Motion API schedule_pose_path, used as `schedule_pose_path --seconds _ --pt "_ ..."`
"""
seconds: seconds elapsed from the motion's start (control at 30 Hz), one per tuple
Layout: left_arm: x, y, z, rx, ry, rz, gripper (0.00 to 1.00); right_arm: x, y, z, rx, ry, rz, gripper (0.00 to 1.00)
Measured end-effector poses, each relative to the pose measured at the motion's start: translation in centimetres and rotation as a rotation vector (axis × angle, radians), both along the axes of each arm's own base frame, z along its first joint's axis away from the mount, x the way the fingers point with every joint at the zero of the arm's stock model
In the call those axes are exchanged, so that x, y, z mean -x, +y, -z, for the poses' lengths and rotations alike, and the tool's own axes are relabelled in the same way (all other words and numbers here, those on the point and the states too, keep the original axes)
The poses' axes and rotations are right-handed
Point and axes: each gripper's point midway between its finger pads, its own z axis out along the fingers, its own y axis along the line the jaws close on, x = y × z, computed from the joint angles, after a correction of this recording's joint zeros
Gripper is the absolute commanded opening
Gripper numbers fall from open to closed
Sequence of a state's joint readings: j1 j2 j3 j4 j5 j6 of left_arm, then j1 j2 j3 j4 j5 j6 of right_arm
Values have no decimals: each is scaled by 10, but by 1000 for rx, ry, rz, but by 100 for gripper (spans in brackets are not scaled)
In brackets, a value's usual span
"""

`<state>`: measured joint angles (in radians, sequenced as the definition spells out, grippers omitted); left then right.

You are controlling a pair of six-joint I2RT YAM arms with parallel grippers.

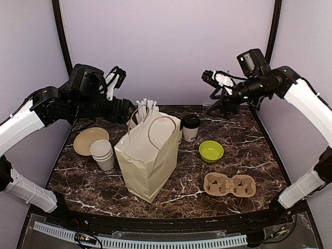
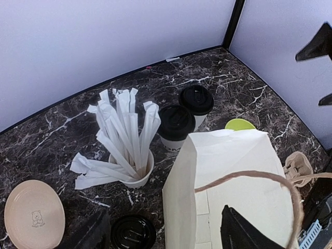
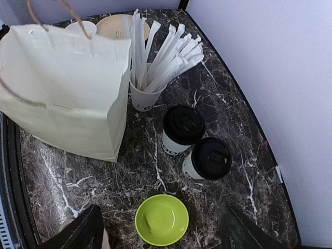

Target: Pack the takeout coffee

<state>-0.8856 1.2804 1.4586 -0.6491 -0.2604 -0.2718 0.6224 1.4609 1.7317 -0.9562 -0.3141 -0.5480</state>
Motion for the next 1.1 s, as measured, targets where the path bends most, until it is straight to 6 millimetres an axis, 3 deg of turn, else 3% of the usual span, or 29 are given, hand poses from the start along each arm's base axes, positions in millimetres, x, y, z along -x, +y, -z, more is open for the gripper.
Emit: schedule_pose_path --seconds 0.07,0.23,0.3,0.37,0.67,0.97,1.1 --pt "4 10 -8 10 -10 -21 75 7 -17 30 43 38 20 70" --pt "20 38 -53 93 -67 -64 74 51 -55 144 231 234 12 57" --pt "25 47 -67 122 -83 -79 73 67 -68 173 290 292 6 53" --pt "27 52 -68 125 -83 -93 73 81 -80 192 337 323 9 51" --pt "20 56 -37 63 -42 -150 72 109 -103 232 451 320 2 47" --pt "16 57 -36 64 -59 -170 72 124 -105 256 498 334 -19 47" --pt "15 57 -33 59 -58 -173 72 122 -104 263 507 333 -11 48"
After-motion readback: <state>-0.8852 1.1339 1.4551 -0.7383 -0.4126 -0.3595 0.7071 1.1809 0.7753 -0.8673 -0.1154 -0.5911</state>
